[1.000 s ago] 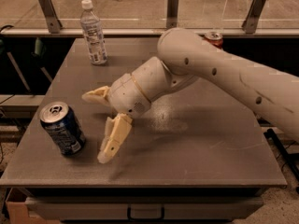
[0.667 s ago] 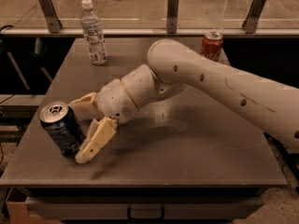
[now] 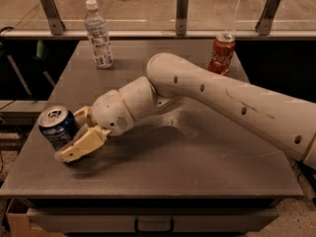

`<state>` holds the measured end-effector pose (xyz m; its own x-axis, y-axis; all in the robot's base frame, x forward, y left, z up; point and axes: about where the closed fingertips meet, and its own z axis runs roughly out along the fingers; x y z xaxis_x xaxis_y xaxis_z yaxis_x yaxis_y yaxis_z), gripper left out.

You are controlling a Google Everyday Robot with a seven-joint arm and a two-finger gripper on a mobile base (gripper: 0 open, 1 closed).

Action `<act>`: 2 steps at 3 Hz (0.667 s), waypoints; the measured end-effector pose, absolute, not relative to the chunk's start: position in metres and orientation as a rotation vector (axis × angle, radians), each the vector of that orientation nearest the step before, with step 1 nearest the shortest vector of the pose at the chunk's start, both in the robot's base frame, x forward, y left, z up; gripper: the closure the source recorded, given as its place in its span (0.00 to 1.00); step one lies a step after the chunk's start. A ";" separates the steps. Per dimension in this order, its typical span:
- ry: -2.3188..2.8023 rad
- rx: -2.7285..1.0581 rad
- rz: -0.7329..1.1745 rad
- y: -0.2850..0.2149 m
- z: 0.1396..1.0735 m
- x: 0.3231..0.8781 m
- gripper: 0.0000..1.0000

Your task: Knock pepsi can over

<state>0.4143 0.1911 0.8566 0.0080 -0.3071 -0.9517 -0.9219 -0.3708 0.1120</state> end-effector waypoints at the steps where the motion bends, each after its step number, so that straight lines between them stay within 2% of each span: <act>1: 1.325 -1.676 1.295 0.162 0.874 0.440 0.87; 2: 1.405 -1.726 1.079 0.108 0.893 0.470 1.00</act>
Offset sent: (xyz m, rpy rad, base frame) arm 0.0998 -0.1689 0.0569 -0.3009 -0.3199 -0.2733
